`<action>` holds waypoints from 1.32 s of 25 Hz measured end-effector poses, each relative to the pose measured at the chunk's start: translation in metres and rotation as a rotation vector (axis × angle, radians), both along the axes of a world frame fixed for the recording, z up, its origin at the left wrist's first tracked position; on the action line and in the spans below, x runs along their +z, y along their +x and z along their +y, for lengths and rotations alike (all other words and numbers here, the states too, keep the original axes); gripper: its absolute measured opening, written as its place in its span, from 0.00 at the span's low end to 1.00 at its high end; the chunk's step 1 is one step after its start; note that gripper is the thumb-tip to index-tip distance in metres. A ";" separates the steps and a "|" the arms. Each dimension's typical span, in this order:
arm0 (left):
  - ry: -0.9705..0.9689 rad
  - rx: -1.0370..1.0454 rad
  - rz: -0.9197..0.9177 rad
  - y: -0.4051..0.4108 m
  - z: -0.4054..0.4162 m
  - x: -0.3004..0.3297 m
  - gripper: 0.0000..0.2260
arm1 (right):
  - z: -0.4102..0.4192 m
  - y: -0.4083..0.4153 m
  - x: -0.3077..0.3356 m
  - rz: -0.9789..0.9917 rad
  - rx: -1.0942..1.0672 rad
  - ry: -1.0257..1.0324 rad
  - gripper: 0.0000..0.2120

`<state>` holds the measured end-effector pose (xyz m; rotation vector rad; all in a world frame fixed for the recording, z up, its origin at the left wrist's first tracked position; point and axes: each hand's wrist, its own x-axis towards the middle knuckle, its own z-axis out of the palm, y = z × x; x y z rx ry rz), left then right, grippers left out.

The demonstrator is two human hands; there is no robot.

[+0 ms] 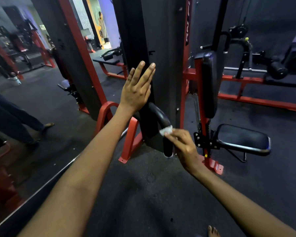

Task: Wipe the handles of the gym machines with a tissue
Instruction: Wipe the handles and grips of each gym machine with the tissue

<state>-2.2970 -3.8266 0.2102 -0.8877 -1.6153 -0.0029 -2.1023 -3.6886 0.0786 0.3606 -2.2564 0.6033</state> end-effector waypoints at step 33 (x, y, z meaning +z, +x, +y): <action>0.013 -0.006 -0.038 -0.005 0.004 -0.001 0.25 | -0.006 -0.035 0.061 -0.030 -0.020 -0.632 0.17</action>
